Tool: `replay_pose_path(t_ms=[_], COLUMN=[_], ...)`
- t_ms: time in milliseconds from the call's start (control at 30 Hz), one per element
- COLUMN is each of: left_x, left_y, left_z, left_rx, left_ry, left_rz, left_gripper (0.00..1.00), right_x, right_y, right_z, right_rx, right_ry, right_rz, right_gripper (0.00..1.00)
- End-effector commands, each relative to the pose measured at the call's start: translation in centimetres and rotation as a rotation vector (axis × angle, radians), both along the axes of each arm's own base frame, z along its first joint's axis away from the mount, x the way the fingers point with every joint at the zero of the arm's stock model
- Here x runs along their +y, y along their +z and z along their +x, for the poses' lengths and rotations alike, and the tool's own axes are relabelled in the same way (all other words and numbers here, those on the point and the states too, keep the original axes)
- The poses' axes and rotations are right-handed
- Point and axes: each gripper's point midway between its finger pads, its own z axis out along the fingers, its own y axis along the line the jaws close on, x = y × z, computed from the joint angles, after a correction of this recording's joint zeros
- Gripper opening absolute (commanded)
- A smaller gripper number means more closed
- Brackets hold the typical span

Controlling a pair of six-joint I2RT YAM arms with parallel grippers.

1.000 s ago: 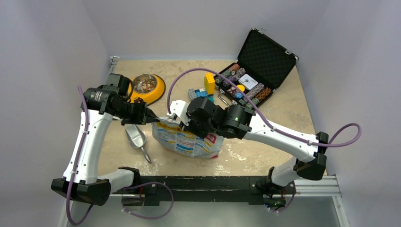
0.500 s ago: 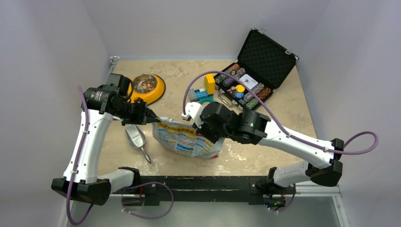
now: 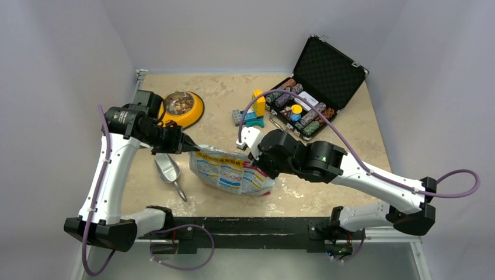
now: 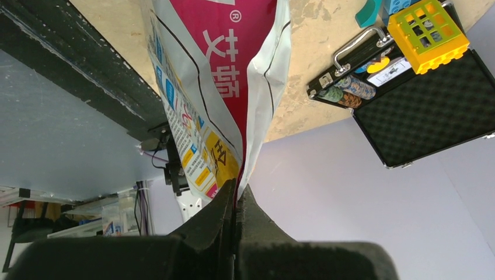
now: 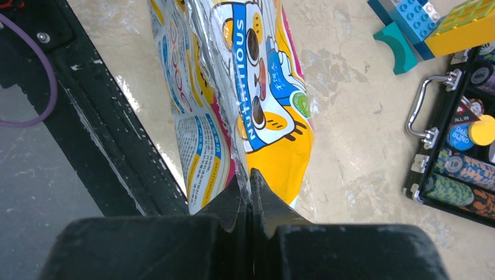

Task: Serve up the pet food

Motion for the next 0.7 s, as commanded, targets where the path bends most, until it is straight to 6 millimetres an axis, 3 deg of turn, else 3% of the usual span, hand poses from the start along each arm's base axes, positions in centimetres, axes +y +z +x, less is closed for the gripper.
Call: replay_pose_path(t_ms=[0, 67, 100, 267, 467, 667], left_x=[0.8, 0.9, 0.8, -0.9, -3.8, -5.5], left_y=[1.4, 1.3, 1.1, 0.9, 1.0, 1.6], left_z=[0.4, 0.3, 0.0, -1.8, -4.1, -3.9], left_rx=[-0.059, -0.067, -0.062, -0.048, -0.011, -0.009], left_ry=[0.032, 0.01, -0.004, -0.104, -0.223, -0.237], left_rz=[0.025, 0.034, 0.036, -0.01, -0.014, -0.021], left_gripper=[0.0, 0.0, 0.08, 0.52, 0.56, 0.52], right_x=[-5.0, -4.9, -4.9, -3.6, -2.3, -1.8], right_y=[-0.7, -0.6, -0.6, 0.7, 2.9, 2.2], right_z=[-0.3, -0.2, -0.2, 0.1, 0.5, 0.5], right_rx=[-0.011, -0.008, -0.002, -0.023, -0.066, -0.072], right_ry=[-0.072, -0.082, -0.087, -0.065, -0.008, 0.025], right_rz=[-0.089, -0.089, -0.099, -0.047, -0.016, -0.069], right_gripper=[0.0, 0.0, 0.03, 0.0, 0.0, 0.0])
